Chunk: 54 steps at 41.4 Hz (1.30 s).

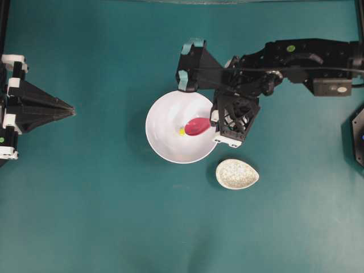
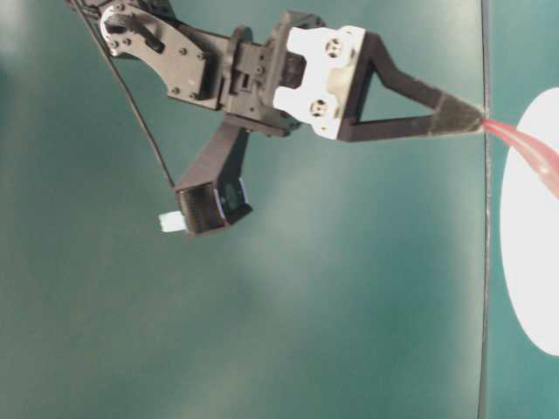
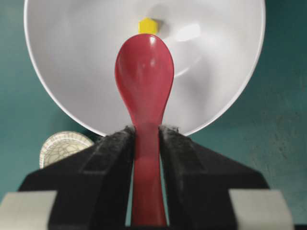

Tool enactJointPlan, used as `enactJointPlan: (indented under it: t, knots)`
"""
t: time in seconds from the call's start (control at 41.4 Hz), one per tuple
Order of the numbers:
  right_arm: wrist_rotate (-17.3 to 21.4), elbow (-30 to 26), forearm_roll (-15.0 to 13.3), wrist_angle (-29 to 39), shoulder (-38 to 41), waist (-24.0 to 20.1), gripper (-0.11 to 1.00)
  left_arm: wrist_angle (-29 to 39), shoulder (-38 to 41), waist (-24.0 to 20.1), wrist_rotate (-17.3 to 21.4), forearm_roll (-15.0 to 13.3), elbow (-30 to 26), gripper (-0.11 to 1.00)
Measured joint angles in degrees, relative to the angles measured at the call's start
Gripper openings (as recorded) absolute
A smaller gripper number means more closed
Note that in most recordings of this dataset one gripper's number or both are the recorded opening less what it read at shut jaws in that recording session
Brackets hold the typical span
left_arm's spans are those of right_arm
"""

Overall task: Scoop the yellow hexagonal prism block from the bowl with a spoon using the right arm.
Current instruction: 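Lower the spoon into the white bowl beside the yellow block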

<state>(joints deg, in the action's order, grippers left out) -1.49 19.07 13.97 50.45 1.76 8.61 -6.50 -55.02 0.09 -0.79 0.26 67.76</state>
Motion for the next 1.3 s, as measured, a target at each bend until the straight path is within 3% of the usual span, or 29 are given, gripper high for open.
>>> enactJointPlan:
  t: [0.507,0.991,1.305]
  knots:
    - [2.55,0.00,0.00,0.00,1.93,-0.09,0.24,0.00,0.00,0.00,0.00,0.09,0.00,0.08]
    - [2.64,0.00,0.00,-0.53,4.13,-0.62,0.24,-0.09,0.00,0.00,0.00,0.09,0.09,0.08]
    - [2.64,0.09,0.00,-5.01,6.33,-0.53,0.24,-0.09,-0.09,0.00,-0.09,0.09,0.00,0.08]
